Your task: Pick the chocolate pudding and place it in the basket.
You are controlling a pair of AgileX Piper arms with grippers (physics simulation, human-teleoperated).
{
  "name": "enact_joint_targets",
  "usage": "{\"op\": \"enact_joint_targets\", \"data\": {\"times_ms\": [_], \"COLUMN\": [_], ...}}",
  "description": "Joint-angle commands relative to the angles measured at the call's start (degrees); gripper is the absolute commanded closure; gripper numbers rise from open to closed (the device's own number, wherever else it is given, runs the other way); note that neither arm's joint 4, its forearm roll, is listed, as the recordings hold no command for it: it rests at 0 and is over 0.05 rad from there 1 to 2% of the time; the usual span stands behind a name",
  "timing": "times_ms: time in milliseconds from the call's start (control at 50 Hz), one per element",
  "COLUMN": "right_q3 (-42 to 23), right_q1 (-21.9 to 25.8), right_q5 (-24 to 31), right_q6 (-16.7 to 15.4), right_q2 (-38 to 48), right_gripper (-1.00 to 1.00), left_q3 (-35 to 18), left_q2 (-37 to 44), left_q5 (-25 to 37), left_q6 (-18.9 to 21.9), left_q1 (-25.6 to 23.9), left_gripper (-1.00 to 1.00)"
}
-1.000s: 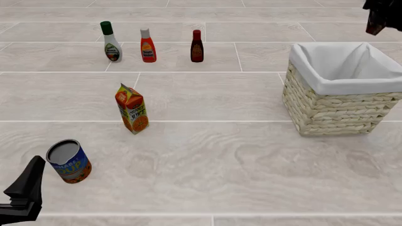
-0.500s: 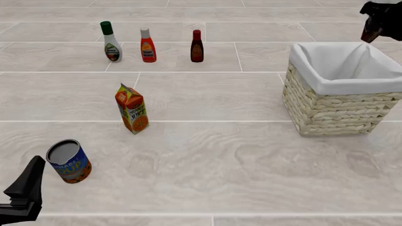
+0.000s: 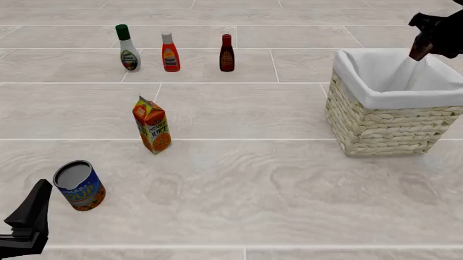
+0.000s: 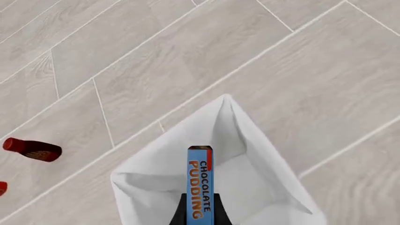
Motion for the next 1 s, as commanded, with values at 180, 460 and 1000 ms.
{"op": "enact_joint_targets", "data": {"times_ms": [180,460,1000], "right_q3": [0.79,1.41,4.2], "right_q1": [-0.79,-0.9,-0.32], "right_q5": [-0.38,-0.46,-1.86], "right_q6": [1.65,2.04,3.13], "right_q2": [1.9,2.52,2.74], "right_gripper": [1.0,1.0,1.0], "left_q3": [0.0,0.0,0.0], "left_q2": [0.0,0.0,0.0], "left_q5": [0.0,0.0,0.0], "left_q6": [0.0,0.0,0.0], "left_q1": [0.0,0.0,0.0], "left_gripper": [-1.0,-1.0,-1.0]}}
